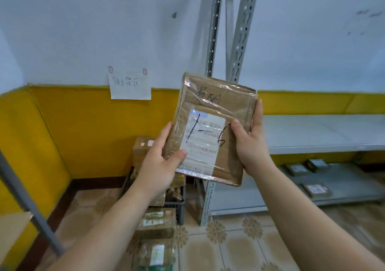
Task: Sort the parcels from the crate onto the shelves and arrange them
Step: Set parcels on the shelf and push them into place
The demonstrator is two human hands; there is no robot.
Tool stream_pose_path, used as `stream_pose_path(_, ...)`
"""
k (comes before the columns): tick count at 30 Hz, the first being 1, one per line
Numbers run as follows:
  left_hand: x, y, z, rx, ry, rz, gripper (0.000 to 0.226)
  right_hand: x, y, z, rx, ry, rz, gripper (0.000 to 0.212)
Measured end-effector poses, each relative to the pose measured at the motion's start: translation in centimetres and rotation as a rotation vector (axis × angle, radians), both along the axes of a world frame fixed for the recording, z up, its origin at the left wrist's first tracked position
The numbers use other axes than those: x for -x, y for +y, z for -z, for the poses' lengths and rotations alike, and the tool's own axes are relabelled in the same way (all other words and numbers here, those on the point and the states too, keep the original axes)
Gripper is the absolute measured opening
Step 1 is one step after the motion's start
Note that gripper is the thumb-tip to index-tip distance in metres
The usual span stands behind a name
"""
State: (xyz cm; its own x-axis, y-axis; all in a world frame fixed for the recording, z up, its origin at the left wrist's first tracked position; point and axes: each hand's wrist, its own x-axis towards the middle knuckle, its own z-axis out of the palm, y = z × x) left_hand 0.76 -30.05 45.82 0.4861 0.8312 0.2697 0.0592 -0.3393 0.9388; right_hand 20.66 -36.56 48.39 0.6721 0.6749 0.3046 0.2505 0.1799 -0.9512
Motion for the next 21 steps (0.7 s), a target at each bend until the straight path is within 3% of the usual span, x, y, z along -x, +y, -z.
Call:
stream_pose_path(11, -8.8, -7.7, 0.3, 0.068, 0.066, 0.306, 0.070, -6.8, -12.9, 1.0, 0.136, -0.022, 0.289, 0.086)
stream_pose_path(21, -26.2, -20.6, 0.9, 0.123, 0.148, 0.546, 0.071, -21.0, -29.7, 1.8, 0.202, 0.047, 0.478, 0.083)
